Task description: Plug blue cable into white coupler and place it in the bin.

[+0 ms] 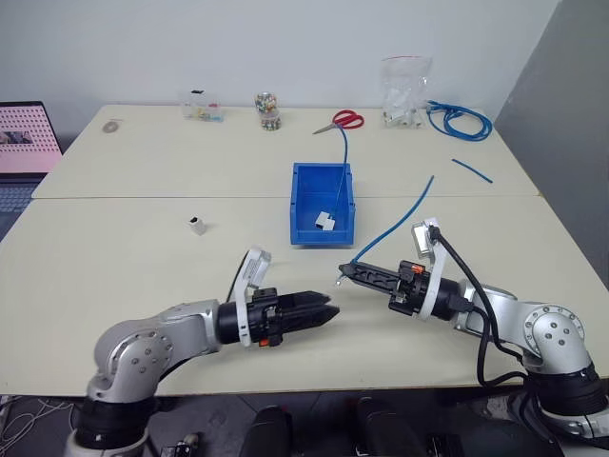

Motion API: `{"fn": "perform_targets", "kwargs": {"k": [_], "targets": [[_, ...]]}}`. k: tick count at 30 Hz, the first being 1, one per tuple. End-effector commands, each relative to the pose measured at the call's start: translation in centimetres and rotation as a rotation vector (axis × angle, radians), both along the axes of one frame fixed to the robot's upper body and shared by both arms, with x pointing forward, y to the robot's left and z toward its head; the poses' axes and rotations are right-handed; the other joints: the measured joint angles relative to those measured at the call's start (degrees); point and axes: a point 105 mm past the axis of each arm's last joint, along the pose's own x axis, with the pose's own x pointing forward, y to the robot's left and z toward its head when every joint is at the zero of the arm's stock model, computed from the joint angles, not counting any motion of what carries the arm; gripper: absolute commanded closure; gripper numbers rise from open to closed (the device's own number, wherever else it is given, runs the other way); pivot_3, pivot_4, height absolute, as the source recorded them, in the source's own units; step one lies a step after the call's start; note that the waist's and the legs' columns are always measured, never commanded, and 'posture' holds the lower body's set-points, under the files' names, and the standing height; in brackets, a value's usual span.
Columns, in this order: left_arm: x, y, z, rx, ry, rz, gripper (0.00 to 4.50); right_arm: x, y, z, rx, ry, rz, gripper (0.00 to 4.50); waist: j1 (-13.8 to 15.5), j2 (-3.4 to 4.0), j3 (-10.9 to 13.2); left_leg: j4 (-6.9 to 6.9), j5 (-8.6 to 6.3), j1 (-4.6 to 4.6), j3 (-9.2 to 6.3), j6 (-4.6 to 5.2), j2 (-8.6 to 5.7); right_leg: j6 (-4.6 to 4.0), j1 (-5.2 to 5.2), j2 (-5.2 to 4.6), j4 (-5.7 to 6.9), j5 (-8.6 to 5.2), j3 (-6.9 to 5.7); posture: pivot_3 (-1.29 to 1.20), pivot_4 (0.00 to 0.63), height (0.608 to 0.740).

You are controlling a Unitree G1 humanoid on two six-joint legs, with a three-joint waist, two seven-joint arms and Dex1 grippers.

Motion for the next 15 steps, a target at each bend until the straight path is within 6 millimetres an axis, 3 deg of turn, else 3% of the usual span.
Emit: {"fn": "perform_targets", "kwargs": {"k": [1,3,5,8,15], "targets": [[4.1,2.8,-1.2,0.190,-0.184,0.323,0.86,1.2,-0.8,1.0,0.005,-0.067,-0.029,4.33,0.2,0.06,0.1,0.02,0.00,0.00,0.00,0.00,0.01,0.01,0.00,-0.03,0.00,0.00,0.00,0.00,0.150,0.740],[6.1,4.7,-2.0,0.262,-0.215,0.542,0.31,1.6,-1.0,1.1,0.005,-0.076,-0.039,4.33,0.2,0.03,0.1,0.07,0.00,-0.07,-0.01,0.00,0.03,0.05,0.00,-0.05,-0.01,0.03,-0.03,0.00,0.150,0.740],[8.0,6.8,-2.6,0.328,-0.242,0.782,0.05,2.0,-1.2,1.2,0.005,-0.084,-0.044,4.33,0.3,0.04,0.1,0.07,0.00,-0.10,-0.02,0.00,0.02,0.06,0.00,-0.08,-0.04,0.03,-0.04,0.00,0.150,0.740],[10.1,10.5,-3.4,0.422,-0.250,1.175,0.05,2.4,-1.1,1.4,0.005,-0.097,-0.042,4.33,0.4,-0.01,0.1,0.09,0.00,-0.18,-0.03,0.01,0.00,0.21,0.00,-0.12,-0.16,0.12,0.01,0.00,0.150,0.740],[12.9,10.4,-4.1,0.410,-0.228,1.529,0.05,2.7,-0.8,1.8,-0.004,-0.123,-0.029,4.33,0.5,-0.05,0.1,0.10,0.00,-0.22,0.08,0.01,-0.04,0.26,0.01,-0.15,-0.19,0.16,-0.01,0.00,0.150,0.740]]}}
